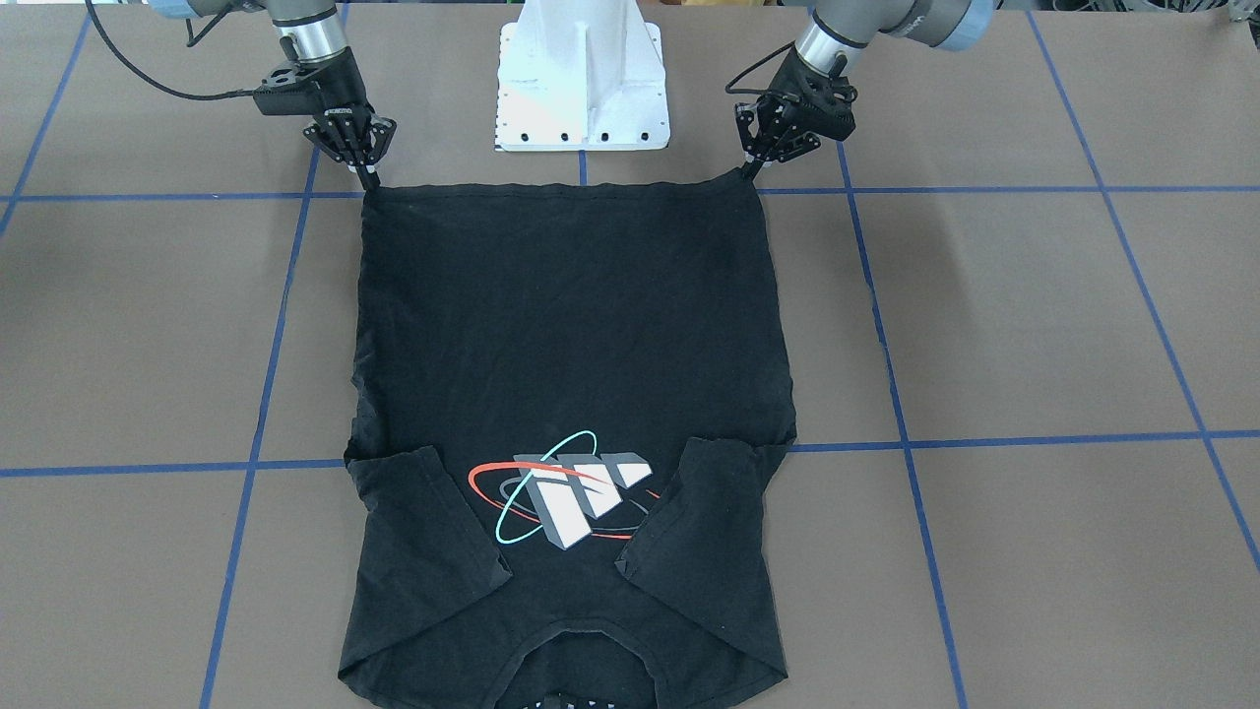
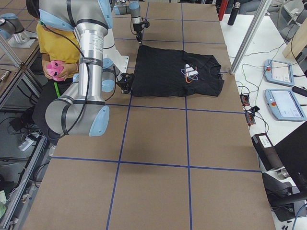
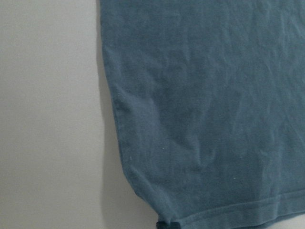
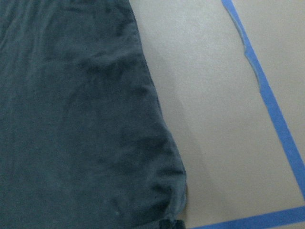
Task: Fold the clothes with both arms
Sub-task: 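Lift the hem with both grippers and fold it toward the collar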
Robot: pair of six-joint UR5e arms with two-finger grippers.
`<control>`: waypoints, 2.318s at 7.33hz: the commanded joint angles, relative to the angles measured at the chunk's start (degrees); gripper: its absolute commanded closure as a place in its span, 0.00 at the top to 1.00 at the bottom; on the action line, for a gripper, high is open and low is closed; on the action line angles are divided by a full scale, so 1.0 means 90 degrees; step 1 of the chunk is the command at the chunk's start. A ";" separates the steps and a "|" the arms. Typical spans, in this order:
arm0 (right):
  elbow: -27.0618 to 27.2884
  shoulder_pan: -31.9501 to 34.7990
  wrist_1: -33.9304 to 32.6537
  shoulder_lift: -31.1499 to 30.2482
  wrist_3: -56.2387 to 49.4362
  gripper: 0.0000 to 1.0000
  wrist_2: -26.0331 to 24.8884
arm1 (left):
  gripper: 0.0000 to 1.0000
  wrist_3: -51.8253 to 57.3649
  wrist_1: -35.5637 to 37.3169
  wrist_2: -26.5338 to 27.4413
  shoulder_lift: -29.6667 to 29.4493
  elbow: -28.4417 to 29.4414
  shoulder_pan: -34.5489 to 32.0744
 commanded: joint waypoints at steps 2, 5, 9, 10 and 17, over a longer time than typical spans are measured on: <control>0.1567 0.0071 -0.0293 -0.0696 0.0010 0.00 0.0809 | 0.00 0.0351 0.1919 -0.1223 0.0167 -0.2023 -0.0116; 0.2965 -0.0843 -0.0779 -0.1247 -0.0009 0.00 0.1360 | 0.00 0.0353 0.2346 -0.1666 0.0245 -0.2869 0.0184; 0.3526 -0.0372 -0.2611 -0.0042 0.0000 0.00 0.1028 | 0.00 0.0363 0.2541 -0.1735 -0.0172 -0.2463 -0.0408; 0.3458 -0.0040 -0.3323 0.0641 0.0000 0.00 0.1009 | 0.00 0.0392 0.2551 -0.1735 -0.0581 -0.1957 -0.0845; 0.1782 0.2304 -0.3818 0.2323 -0.0702 0.00 0.1203 | 0.00 0.1307 0.2551 -0.1715 -0.2408 0.0037 -0.2996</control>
